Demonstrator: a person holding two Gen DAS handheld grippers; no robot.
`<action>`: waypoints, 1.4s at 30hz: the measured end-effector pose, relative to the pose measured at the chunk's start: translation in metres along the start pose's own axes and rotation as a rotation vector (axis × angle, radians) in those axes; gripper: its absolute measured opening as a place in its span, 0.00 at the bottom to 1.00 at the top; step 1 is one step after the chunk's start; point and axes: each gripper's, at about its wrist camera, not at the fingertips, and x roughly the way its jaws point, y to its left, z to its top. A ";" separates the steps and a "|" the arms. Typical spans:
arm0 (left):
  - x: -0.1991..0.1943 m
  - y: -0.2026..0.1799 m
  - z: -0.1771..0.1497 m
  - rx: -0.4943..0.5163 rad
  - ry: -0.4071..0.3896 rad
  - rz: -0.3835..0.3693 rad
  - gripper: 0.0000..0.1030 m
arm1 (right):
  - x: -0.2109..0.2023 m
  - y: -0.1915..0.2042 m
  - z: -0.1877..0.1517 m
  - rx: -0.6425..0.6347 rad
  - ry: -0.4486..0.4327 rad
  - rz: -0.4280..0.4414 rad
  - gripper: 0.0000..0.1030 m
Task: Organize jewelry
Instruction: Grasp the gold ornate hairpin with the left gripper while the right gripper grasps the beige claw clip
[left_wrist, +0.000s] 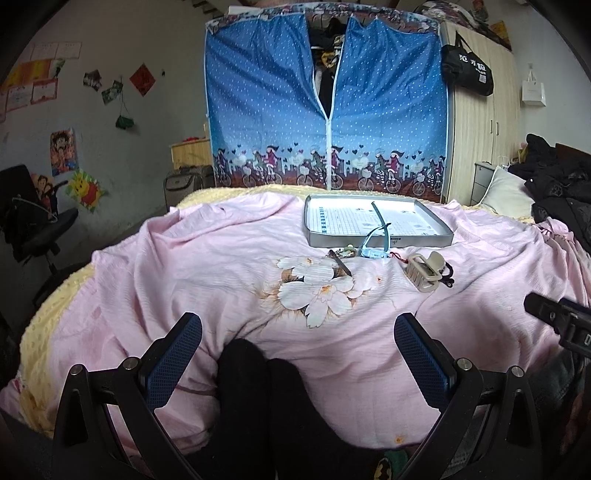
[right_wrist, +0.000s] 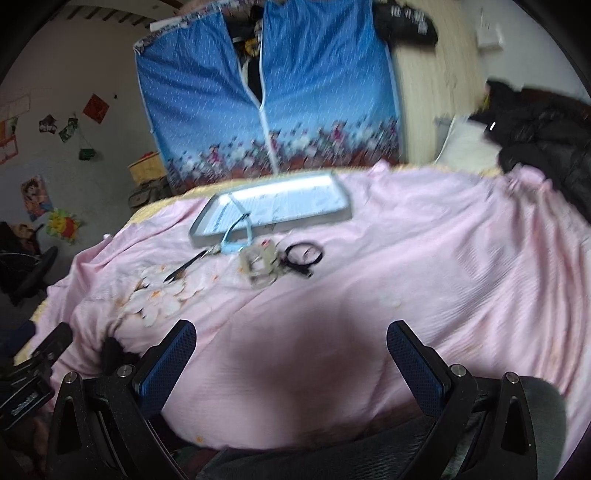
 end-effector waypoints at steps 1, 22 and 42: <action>0.006 0.000 0.004 0.000 0.016 -0.006 0.98 | 0.005 0.000 0.000 0.006 0.031 0.024 1.00; 0.183 0.017 0.094 -0.034 0.348 -0.287 0.66 | 0.150 -0.017 0.058 -0.036 0.310 0.191 0.70; 0.298 0.042 0.104 -0.136 0.642 -0.386 0.14 | 0.201 0.016 0.061 -0.233 0.277 0.222 0.49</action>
